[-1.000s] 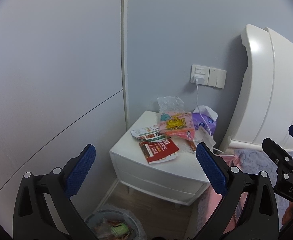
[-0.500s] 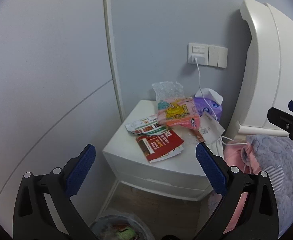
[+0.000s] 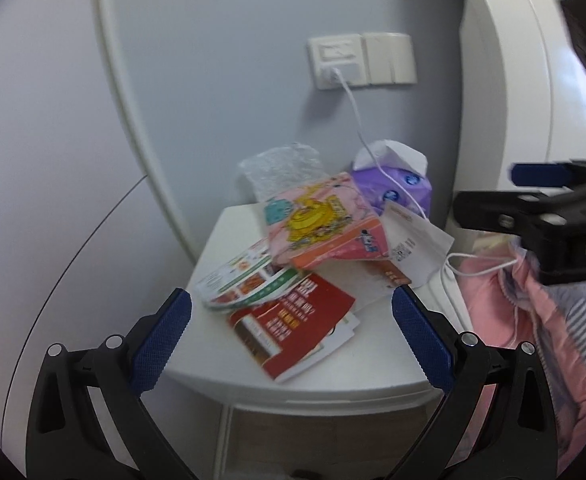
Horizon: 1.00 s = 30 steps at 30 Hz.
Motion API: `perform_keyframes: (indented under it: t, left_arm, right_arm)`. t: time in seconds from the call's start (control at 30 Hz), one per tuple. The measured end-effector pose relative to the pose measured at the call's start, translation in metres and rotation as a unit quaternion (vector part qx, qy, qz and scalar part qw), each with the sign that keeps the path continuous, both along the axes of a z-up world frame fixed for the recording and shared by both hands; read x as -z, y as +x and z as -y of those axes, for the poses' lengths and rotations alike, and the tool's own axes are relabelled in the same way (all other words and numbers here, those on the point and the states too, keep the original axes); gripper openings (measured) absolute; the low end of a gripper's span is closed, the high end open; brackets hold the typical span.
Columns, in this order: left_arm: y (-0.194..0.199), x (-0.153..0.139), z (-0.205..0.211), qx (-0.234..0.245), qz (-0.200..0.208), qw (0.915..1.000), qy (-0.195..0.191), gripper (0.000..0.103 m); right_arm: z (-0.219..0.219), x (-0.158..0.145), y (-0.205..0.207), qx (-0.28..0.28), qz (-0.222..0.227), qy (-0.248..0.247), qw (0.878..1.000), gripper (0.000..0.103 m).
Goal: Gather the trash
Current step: 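Move the right tool toward the pink cartoon snack bag on the nightstand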
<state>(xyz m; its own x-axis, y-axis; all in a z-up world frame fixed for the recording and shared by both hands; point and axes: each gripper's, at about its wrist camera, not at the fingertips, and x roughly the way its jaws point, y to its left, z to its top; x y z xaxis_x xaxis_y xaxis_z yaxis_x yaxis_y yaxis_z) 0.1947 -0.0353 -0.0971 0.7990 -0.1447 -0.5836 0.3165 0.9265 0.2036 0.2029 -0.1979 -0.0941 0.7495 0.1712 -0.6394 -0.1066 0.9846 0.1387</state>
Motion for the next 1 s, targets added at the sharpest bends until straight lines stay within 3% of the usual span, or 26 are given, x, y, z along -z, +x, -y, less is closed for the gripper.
perform_keyframes:
  t: [0.3, 1.0]
  left_arm:
    - [0.042, 0.032, 0.019, 0.076, -0.006, 0.9965, 0.036, 0.097]
    - [0.114, 0.071, 0.027, 0.161, 0.000, 0.9822, 0.097, 0.097]
  right_arm:
    - [0.001, 0.034, 0.054, 0.011, -0.045, 0.031, 0.998, 0.096]
    - [0.001, 0.087, 0.123, 0.013, -0.100, 0.084, 0.991, 0.096]
